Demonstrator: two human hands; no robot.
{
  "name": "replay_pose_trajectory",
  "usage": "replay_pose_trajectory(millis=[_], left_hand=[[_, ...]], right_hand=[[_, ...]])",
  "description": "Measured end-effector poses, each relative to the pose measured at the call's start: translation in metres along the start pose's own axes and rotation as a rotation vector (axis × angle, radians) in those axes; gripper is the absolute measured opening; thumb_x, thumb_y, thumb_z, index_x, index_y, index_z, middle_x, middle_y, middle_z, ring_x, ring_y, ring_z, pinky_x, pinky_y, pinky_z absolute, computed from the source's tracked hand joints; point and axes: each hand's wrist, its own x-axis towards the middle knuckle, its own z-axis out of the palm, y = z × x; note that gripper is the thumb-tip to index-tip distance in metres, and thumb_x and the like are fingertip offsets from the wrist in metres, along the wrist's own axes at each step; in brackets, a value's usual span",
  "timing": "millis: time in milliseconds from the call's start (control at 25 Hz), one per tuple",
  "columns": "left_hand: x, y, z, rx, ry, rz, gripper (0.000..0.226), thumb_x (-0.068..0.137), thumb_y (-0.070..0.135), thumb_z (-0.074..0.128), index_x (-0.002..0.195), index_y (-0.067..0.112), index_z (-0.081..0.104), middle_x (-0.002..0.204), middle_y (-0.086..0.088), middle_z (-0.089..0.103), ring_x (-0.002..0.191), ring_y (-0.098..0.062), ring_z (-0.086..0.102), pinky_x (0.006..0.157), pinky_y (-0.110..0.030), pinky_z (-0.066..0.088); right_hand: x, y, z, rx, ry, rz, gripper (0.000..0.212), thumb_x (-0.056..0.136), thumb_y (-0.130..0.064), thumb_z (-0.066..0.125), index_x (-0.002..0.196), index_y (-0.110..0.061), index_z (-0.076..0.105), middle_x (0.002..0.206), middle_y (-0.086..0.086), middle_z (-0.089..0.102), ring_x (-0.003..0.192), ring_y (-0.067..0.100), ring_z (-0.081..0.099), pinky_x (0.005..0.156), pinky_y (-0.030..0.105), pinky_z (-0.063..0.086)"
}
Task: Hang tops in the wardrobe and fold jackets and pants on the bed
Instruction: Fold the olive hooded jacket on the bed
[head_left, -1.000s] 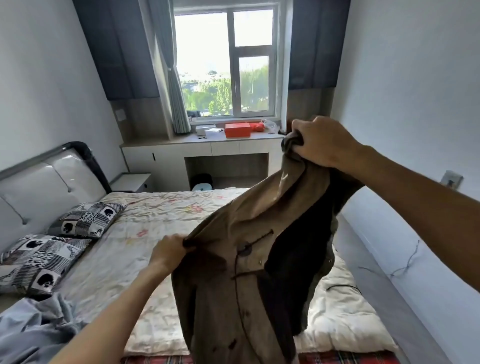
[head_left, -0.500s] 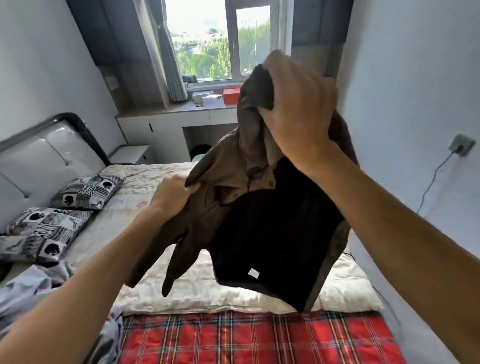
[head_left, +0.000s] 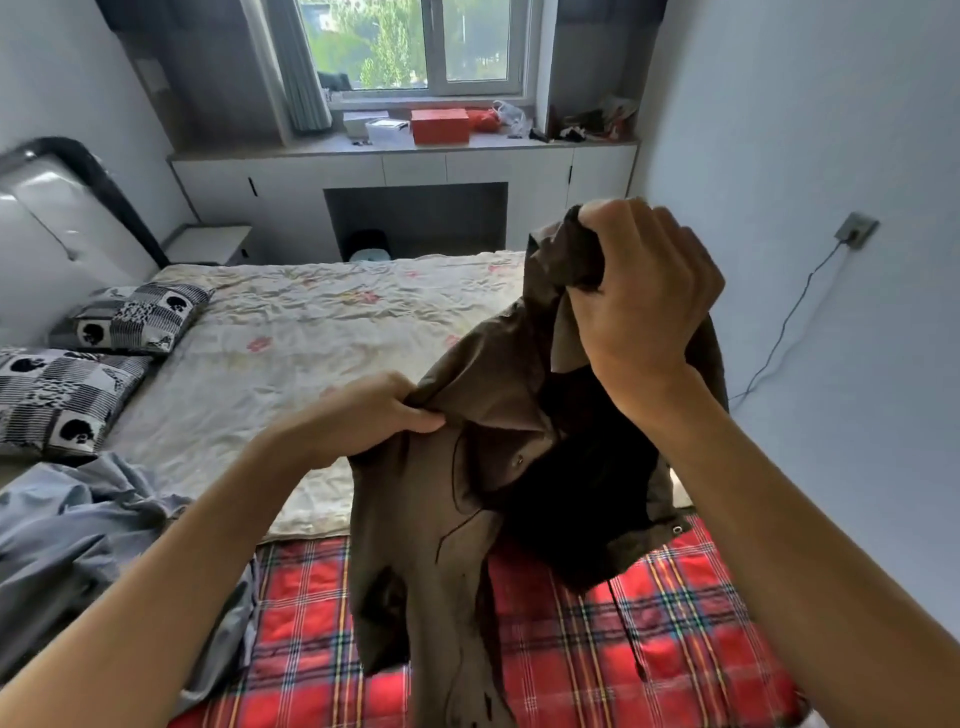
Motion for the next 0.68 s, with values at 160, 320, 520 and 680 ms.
replay_pose_trajectory(millis=[160, 320, 520, 680], left_hand=[[0.024, -0.046, 0.007, -0.067, 0.031, -0.096, 0.015, 0.093, 0.015, 0.065, 0.092, 0.003, 0.074, 0.079, 0.0, 0.064, 0.075, -0.013, 0.062, 0.072, -0.024, 0.048], [0.094, -0.114, 0.023, -0.118, 0.206, -0.195, 0.017, 0.092, 0.015, 0.066, 0.078, 0.006, 0.07, 0.07, 0.0, 0.065, 0.065, -0.002, 0.064, 0.056, -0.017, 0.042], [0.213, -0.252, 0.104, -0.222, 0.287, -0.506, 0.015, 0.084, 0.006, 0.073, 0.098, 0.01, 0.068, 0.083, -0.008, 0.067, 0.09, -0.032, 0.068, 0.078, -0.037, 0.051], [0.257, -0.334, 0.172, -0.133, 0.205, -0.637, 0.05, 0.075, 0.003, 0.075, 0.122, 0.012, 0.061, 0.106, -0.008, 0.067, 0.109, -0.029, 0.062, 0.083, -0.029, 0.043]], right_hand=[[-0.008, 0.002, 0.039, 0.043, -0.131, 0.103, 0.045, 0.079, -0.023, 0.08, 0.103, -0.021, 0.043, 0.08, 0.002, 0.065, 0.069, 0.021, 0.063, 0.066, 0.029, 0.048], [-0.048, 0.037, 0.152, 0.087, -0.4, 0.081, 0.035, 0.081, -0.023, 0.069, 0.11, -0.012, 0.054, 0.1, 0.007, 0.061, 0.089, 0.027, 0.058, 0.083, 0.037, 0.042], [-0.248, 0.101, 0.303, 0.063, -1.253, 0.182, 0.045, 0.083, -0.009, 0.059, 0.128, -0.009, 0.049, 0.125, 0.014, 0.056, 0.117, 0.035, 0.05, 0.1, 0.043, 0.032], [-0.417, 0.129, 0.312, -0.138, -1.501, 0.353, 0.041, 0.086, -0.004, 0.053, 0.126, -0.013, 0.054, 0.125, 0.015, 0.046, 0.116, 0.039, 0.044, 0.091, 0.046, 0.043]])
